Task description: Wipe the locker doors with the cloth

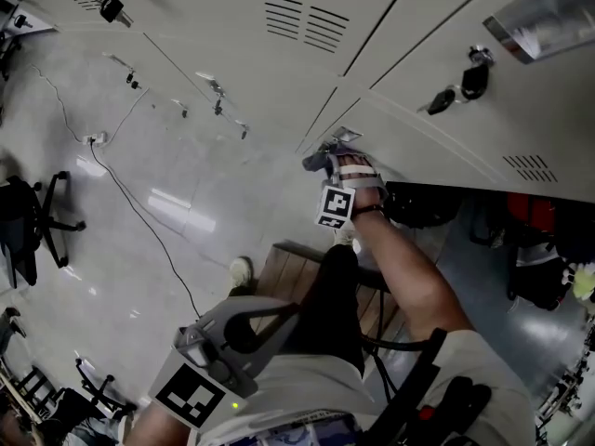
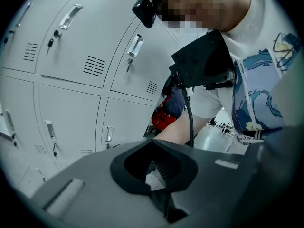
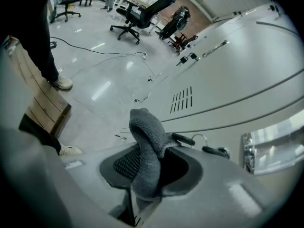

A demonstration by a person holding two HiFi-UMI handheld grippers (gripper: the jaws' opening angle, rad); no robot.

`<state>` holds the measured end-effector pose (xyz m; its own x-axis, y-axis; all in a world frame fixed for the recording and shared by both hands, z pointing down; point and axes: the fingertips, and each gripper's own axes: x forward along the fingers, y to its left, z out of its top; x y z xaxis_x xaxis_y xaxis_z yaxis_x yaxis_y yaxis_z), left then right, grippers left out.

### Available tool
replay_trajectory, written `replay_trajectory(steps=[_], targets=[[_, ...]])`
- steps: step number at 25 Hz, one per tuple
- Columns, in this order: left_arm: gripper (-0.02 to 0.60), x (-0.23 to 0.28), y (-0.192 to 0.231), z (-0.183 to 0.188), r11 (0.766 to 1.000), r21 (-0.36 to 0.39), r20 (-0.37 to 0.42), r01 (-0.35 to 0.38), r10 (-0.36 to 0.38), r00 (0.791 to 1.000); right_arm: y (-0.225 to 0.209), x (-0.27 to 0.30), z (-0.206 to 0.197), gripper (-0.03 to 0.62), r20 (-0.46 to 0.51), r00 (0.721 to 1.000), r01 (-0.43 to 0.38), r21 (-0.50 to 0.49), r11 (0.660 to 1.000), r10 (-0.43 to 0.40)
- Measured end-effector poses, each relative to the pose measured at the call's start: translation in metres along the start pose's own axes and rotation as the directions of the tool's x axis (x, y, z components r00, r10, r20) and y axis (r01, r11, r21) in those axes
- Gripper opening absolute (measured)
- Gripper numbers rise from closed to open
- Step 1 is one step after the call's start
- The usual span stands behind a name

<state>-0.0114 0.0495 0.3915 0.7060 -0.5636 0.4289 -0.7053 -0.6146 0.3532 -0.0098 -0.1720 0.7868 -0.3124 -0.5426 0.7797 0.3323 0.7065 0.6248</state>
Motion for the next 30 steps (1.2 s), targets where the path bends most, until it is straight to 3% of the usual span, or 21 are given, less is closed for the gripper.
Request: replay_trajectory(steps=[11,17,22,30], targets=[[0.002,0.002,0.014,-0.010,1.000,-0.009,0.008,0.003,-0.003,1.000,0.028,0.032,-0.004,0.115,-0.044,0.995,-0.085,0.035,0.996,0.087],[0.002,-0.015,0.017,-0.007,0.999,0.028,0.042,0.019,-0.020,0.999,0.039,0.006,-0.001,0.115,-0.038,0.986,-0.152,0.164,0.975,0.161],[0.002,-0.038,0.018,0.006,0.994,0.093,0.078,0.054,-0.062,0.995,0.034,-0.052,0.008,0.115,-0.005,0.981,-0.182,0.345,0.921,0.195],[0.002,-0.080,0.013,0.028,0.986,0.147,0.148,0.075,-0.097,0.984,-0.005,-0.161,0.033,0.115,0.043,0.990,-0.134,0.618,0.775,0.137]])
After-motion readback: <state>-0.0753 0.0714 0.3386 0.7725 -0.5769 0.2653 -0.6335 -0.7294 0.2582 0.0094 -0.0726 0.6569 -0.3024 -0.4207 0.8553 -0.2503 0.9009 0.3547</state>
